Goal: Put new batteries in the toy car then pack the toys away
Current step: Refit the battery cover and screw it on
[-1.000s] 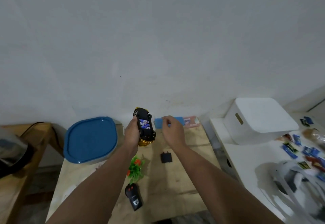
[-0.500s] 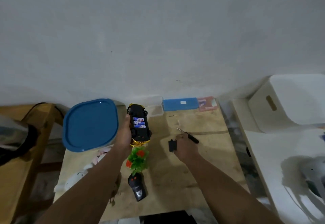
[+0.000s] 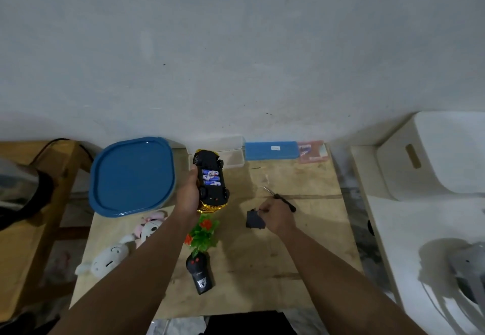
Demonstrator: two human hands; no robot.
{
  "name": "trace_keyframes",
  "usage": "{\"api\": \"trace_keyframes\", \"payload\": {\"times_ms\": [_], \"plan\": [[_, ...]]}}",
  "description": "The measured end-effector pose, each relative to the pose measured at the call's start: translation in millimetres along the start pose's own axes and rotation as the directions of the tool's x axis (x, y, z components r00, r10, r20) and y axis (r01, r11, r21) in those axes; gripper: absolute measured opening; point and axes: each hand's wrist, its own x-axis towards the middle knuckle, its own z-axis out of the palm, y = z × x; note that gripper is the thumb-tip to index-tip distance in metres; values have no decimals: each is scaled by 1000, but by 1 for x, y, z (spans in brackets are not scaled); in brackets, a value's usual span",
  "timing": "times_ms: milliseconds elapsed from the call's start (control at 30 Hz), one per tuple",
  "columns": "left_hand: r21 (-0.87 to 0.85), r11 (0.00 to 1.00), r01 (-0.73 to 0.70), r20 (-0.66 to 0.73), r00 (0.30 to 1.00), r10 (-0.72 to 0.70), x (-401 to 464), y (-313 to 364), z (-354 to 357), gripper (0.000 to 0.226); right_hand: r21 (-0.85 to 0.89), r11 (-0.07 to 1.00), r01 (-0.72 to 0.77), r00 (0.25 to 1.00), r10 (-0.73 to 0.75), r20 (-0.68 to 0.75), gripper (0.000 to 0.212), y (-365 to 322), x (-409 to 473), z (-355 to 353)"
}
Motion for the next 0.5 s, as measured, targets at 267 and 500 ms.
{"api": "trace_keyframes", "payload": {"times_ms": [267, 500], "plan": [[-39, 999, 34, 68, 997, -31, -21, 2, -3, 55, 232, 969, 86, 993, -65, -96, 12, -11, -13, -21], [-75, 995, 61, 252, 967, -41, -50, 29, 1, 60, 768, 622, 156, 987, -69, -144, 4, -95, -59, -118]]}}
